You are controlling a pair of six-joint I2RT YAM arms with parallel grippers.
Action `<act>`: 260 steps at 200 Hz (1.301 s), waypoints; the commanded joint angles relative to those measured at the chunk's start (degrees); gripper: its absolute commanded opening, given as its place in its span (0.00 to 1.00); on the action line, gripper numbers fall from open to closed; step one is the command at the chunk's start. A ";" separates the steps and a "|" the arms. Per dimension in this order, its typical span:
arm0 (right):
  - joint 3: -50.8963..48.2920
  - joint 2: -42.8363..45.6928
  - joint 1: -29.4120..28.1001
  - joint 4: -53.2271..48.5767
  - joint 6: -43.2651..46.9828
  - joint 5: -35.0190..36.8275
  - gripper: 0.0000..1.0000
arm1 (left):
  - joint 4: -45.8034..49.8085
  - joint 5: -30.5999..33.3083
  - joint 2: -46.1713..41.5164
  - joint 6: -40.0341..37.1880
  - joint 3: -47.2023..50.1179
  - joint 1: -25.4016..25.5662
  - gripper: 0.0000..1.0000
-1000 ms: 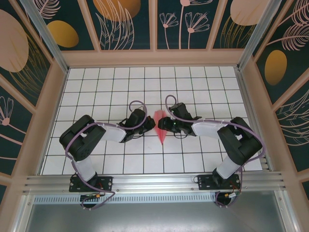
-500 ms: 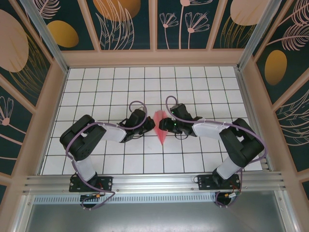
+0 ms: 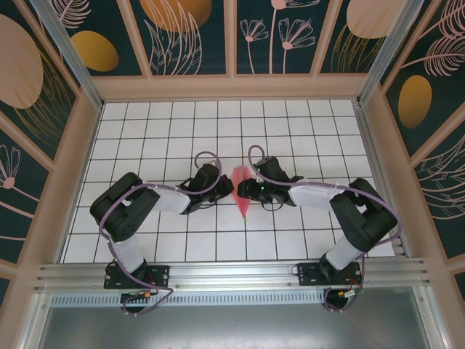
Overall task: Fold a paper plane with a square sheet of paper (pick it up from the middle)
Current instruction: Move the paper plane to the center of the table.
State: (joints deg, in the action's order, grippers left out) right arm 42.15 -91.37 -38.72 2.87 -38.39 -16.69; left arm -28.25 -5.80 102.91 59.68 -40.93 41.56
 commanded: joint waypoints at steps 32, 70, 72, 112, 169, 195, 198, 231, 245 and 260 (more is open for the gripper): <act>-0.55 0.80 -1.06 1.09 -1.97 -1.85 0.51 | -0.61 -1.92 0.45 -0.60 -0.91 -0.41 0.00; 1.32 -1.29 -2.06 -0.47 -1.39 0.13 0.51 | -1.29 -3.00 0.05 -0.53 -0.80 -0.34 0.00; 1.41 -1.38 -2.08 -0.56 -1.41 0.24 0.51 | -1.31 -2.99 -0.03 -0.57 -0.82 -0.39 0.00; 2.62 -2.65 -2.63 -2.45 -1.10 2.91 0.49 | -1.14 -3.16 -0.11 -0.32 -0.73 -0.35 0.00; 4.32 -3.55 -3.12 -5.39 -1.20 6.20 0.31 | -0.08 -2.56 -0.61 -0.35 -0.82 -0.41 0.03; 4.72 -3.46 -3.20 -6.51 -1.52 7.56 0.19 | 3.89 -0.41 -2.43 -1.05 -1.52 -0.40 0.16; 4.77 -3.35 -3.20 -6.71 -1.59 7.79 0.17 | 4.74 0.16 -2.77 -1.18 -1.67 -0.42 0.17; 6.45 -2.79 -3.29 -11.01 -0.71 11.95 0.03 | 13.93 7.40 -8.28 -2.82 -2.83 -0.43 0.38; 7.45 -2.26 -3.29 -13.08 -0.07 14.03 0.03 | 17.22 10.58 -10.16 -3.05 -3.00 -0.65 0.47; 8.52 -1.83 -3.29 -15.11 0.84 16.09 0.03 | 20.60 13.78 -11.75 -2.72 -3.02 -0.93 0.54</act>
State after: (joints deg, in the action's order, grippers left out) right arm 47.94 -94.41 -41.63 -6.79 -39.13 -5.87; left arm -16.01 0.51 94.41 57.87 -42.65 41.41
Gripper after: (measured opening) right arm 0.055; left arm 0.504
